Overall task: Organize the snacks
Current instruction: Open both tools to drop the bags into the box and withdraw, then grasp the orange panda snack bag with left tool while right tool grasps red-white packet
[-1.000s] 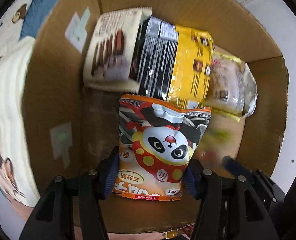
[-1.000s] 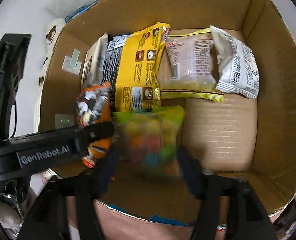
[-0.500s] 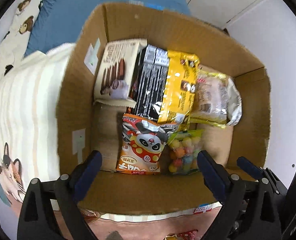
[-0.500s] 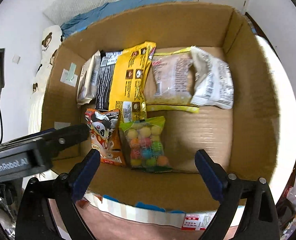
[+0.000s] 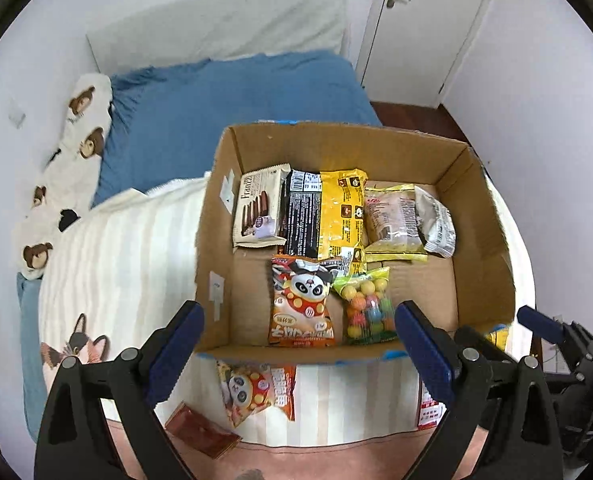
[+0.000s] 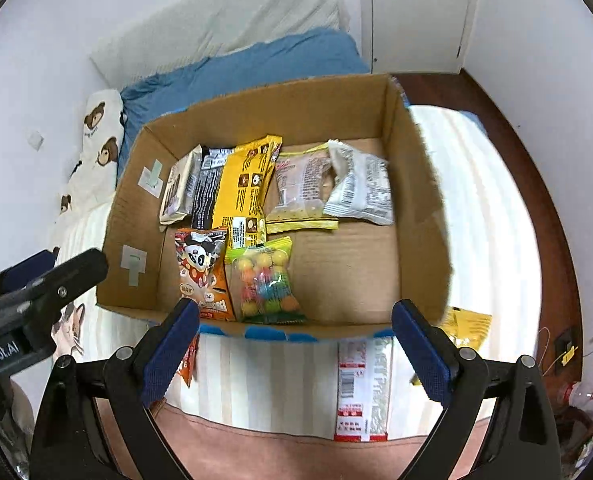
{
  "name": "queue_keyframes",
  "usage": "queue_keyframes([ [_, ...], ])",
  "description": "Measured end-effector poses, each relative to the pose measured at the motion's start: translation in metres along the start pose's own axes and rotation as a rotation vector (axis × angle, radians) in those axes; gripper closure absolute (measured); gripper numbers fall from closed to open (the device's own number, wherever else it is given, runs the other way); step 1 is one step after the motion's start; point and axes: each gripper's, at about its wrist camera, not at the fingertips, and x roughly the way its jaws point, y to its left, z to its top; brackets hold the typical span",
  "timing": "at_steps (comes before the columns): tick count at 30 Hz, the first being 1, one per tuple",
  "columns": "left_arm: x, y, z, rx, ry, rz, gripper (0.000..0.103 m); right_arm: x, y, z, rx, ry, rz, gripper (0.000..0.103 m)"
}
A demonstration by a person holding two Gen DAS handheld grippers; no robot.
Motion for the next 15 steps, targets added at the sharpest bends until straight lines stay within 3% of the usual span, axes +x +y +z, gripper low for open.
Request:
queue_keyframes([
  [9,-0.031,0.008,-0.036,-0.060,-0.050,-0.042,0.005,-0.045,0.003,-0.032,-0.029,-0.079,0.008,0.004],
  [15,0.000,0.020,-0.063,-0.064,0.026,0.008,0.005,-0.024,-0.017,-0.057,0.026,-0.014,0.027,0.003],
])
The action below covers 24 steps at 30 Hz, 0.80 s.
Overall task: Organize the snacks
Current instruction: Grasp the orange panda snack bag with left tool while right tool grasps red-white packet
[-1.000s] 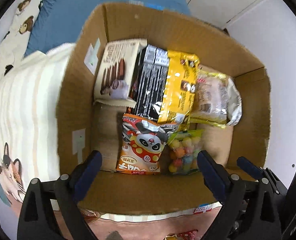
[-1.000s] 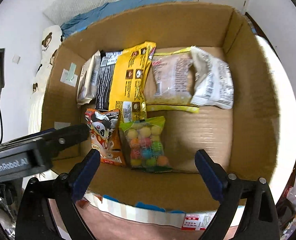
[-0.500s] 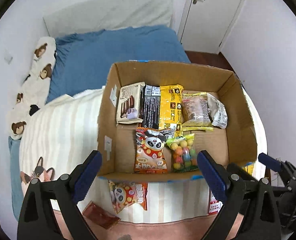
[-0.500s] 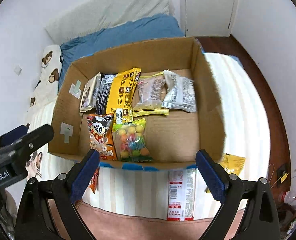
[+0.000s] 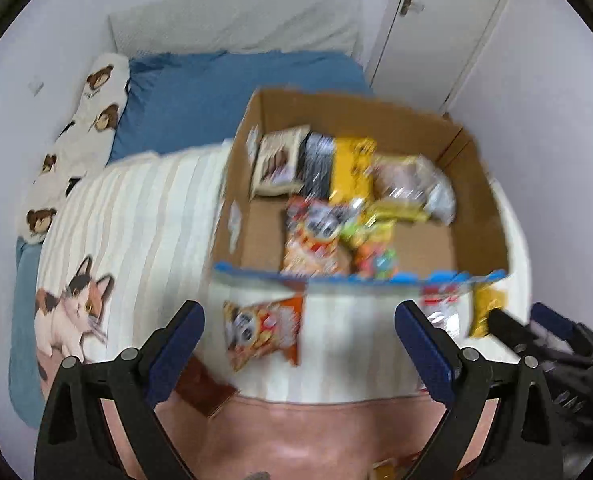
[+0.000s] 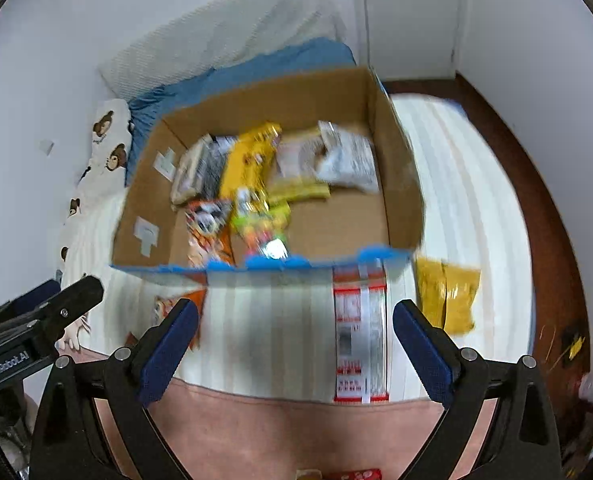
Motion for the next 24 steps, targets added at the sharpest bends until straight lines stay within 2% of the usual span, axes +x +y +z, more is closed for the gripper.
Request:
queue_keyframes([
  [4,0.050,0.014,-0.013,0.020,0.125,0.035,0.005,0.038,-0.025,-0.020,0.062,0.092,0.004,0.003],
  [8,0.106,0.033,-0.019,-0.015,0.270,0.009,0.005,0.075,-0.048,-0.037,0.118,0.160,-0.013,0.003],
  [14,0.166,0.036,-0.016,-0.034,0.404,-0.022,0.005,0.116,-0.063,-0.050,0.157,0.230,-0.017,0.003],
  [18,0.185,0.028,-0.016,-0.013,0.415,-0.005,0.006,0.142,-0.065,-0.053,0.165,0.266,-0.048,0.003],
  [20,0.184,0.024,-0.016,-0.007,0.385,-0.001,0.016,0.149,-0.065,-0.053,0.164,0.267,-0.068,0.004],
  [22,0.181,0.021,-0.018,-0.014,0.381,-0.013,0.032,0.153,-0.063,-0.054,0.155,0.259,-0.099,0.013],
  [23,0.178,0.020,-0.020,-0.015,0.379,-0.022,0.034,0.153,-0.061,-0.053,0.140,0.251,-0.118,0.018],
  [24,0.175,0.019,-0.023,-0.014,0.377,-0.027,0.036,0.153,-0.059,-0.051,0.126,0.239,-0.129,0.029],
])
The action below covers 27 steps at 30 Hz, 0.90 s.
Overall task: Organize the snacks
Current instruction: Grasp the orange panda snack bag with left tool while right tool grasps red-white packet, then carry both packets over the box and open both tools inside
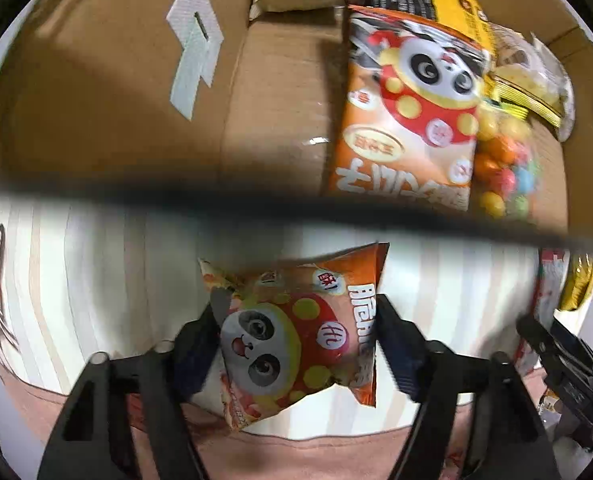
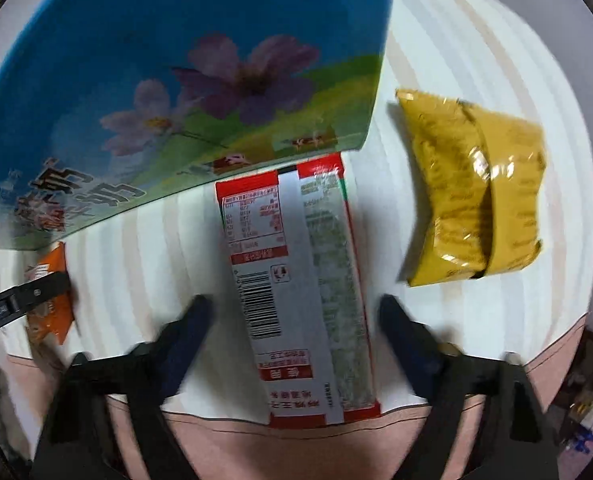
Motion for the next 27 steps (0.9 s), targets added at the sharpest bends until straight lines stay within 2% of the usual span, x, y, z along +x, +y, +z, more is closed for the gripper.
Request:
queue_keyframes([
  [1,-0.001,-0.001,-0.003,0.000,-0.002,-0.002,0.037,-0.002,0.002,-0.002,-0.011,-0.012,-0.003,0.039],
  [4,-0.002,-0.005,-0.021,-0.004,-0.007,-0.004,0.037,-0.006,0.007,-0.009,-0.039,-0.012,0.012,0.050],
  [11,-0.005,-0.024,-0.073,-0.002,-0.012,-0.030,0.037,-0.011,0.010,-0.054,-0.075,0.032,0.082,0.053],
  [16,-0.002,-0.042,-0.095,-0.005,-0.002,-0.046,0.037,-0.004,0.012,-0.080,-0.061,0.078,0.127,0.053],
  [20,0.008,-0.051,-0.103,0.000,0.003,-0.026,0.037,0.016,0.008,-0.088,-0.007,0.141,0.171,0.045],
  [23,0.016,-0.051,-0.105,-0.003,-0.004,-0.015,0.038,0.023,0.009,-0.080,-0.010,0.143,0.150,0.044],
  [27,0.009,-0.053,-0.100,0.000,-0.015,-0.014,0.038,0.022,0.026,-0.085,-0.058,0.098,0.093,0.055],
])
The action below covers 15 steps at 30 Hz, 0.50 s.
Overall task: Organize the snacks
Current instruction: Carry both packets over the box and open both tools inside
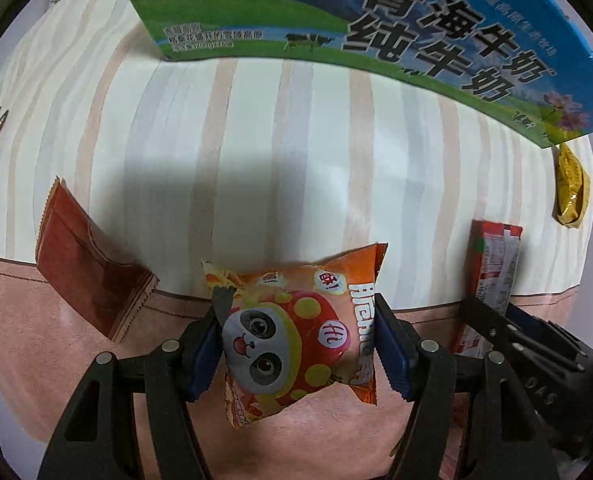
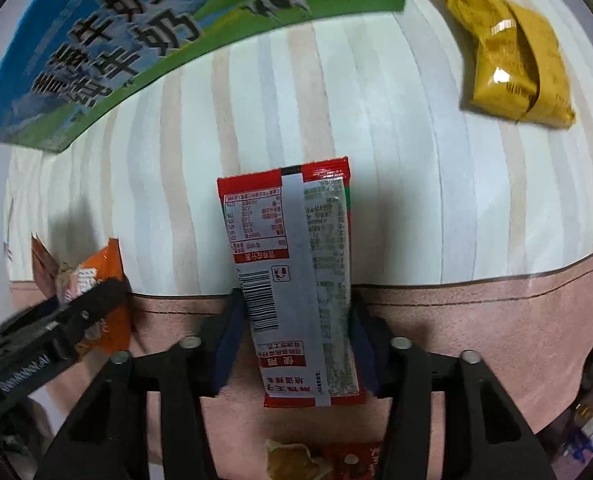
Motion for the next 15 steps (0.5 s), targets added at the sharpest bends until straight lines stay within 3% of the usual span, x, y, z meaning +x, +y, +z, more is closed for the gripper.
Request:
queue_keyframes([
  [6,-0.043,0.002,-0.009,0.036,-0.057,-0.033,0.038,-0.027,0.001,-0.014,0.003,-0.043,0.070,0.058],
  [15,-0.163,-0.008,0.003,0.105,-0.221,-0.160,0.038,-0.124,0.021,-0.012,-0.044,-0.191,0.227,0.058],
])
